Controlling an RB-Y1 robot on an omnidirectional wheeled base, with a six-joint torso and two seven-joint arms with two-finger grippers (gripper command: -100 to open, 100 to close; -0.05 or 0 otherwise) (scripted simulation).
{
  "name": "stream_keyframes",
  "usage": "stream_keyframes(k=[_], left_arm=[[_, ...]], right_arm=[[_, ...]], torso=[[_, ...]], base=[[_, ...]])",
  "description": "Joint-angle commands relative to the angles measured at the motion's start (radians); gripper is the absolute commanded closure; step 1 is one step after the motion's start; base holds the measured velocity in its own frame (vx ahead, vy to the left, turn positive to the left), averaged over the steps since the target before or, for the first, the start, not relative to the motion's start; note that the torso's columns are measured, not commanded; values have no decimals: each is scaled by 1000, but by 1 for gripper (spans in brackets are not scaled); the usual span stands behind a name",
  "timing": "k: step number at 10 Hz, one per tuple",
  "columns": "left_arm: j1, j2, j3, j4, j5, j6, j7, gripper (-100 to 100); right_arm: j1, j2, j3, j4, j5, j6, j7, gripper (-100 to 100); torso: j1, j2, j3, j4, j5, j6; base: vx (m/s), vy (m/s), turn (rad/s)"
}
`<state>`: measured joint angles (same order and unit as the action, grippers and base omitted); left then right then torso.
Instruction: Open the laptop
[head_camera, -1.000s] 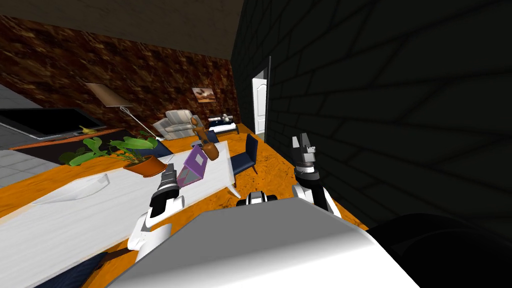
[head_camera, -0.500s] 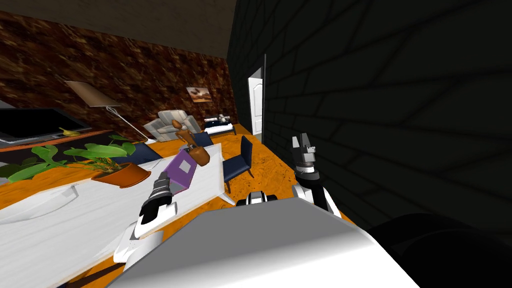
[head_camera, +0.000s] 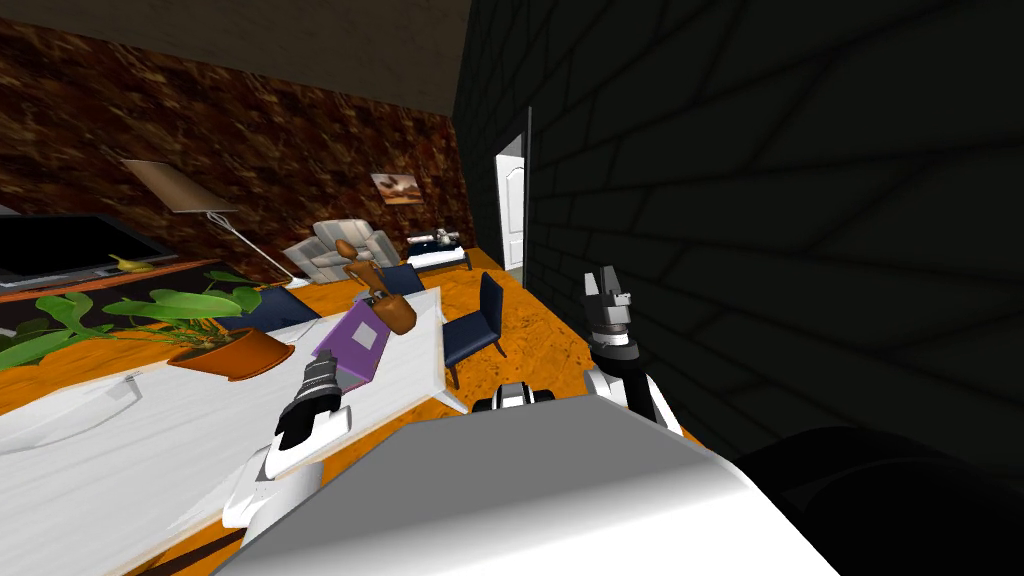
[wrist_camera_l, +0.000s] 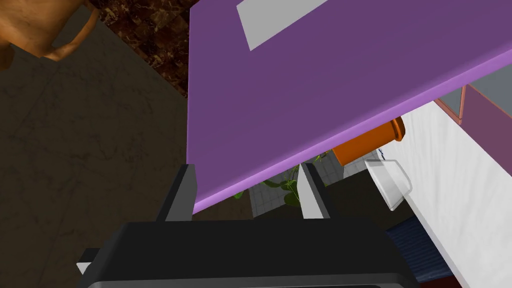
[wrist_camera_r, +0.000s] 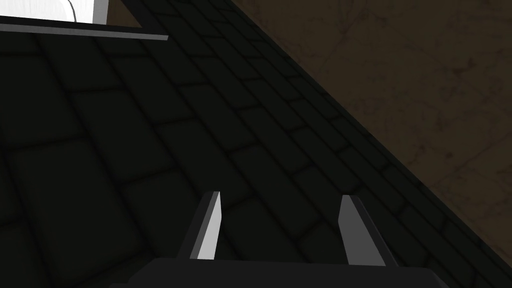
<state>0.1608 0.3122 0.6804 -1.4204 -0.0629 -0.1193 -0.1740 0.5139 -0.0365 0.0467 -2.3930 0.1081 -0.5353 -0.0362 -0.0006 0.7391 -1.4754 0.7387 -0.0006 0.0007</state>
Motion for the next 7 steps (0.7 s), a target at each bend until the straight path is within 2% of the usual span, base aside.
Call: stream_keyframes(k=[1,7], left_arm=[[-17,3,-2,-5,32,44,35,100],[-69,14,-9,-20,126,178,141,100]], right_arm=[[0,0,0,0,0,0,0,0],[0,0,0,0,0,0,0,0]], torso=[[4,3,2,2,4,0],[1,0,0,-1,3,-1]], base=[[-65,88,-15],[-78,82,-27]])
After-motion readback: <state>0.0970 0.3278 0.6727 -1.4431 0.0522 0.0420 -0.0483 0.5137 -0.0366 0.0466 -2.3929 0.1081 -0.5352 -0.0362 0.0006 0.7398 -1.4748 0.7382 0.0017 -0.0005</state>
